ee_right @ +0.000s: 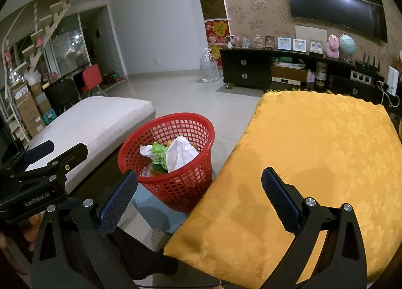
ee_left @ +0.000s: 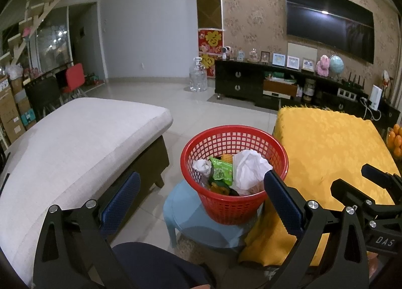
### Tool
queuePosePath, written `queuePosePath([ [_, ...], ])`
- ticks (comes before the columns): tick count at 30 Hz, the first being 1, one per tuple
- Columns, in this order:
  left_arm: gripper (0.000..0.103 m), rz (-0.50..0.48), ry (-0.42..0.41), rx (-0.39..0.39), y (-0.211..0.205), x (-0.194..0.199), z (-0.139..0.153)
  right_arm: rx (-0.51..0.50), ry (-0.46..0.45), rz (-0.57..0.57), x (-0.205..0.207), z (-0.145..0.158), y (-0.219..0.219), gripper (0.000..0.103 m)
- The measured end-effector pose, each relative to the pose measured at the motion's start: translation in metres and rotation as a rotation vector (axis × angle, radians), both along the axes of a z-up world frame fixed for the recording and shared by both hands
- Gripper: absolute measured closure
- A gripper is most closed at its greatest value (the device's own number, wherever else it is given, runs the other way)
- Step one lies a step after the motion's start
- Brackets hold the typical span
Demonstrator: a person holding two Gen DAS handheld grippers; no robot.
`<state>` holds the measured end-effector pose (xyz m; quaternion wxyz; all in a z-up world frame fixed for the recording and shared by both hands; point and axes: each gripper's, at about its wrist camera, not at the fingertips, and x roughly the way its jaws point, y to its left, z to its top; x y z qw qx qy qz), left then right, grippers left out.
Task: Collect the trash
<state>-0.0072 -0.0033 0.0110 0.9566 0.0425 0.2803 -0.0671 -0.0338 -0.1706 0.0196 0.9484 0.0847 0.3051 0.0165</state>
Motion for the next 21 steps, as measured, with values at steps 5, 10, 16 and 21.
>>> queuePosePath([
  [5, 0.008, -0.002, 0.008, -0.008, 0.001, 0.001, 0.0, 0.0, 0.001, 0.0, 0.0, 0.0, -0.001, 0.007],
  [10, 0.008, -0.014, 0.003, -0.022, 0.001, -0.001, 0.0, 0.005, 0.006, -0.003, -0.001, 0.0, 0.0, 0.007],
  [16, 0.008, -0.024, 0.04, -0.036, -0.003, 0.007, -0.004, 0.033, 0.014, -0.021, -0.01, 0.001, -0.013, 0.007],
  [21, 0.008, -0.021, 0.069, -0.038, -0.006, 0.016, -0.013, 0.026, 0.038, -0.174, -0.029, 0.004, -0.088, 0.007],
])
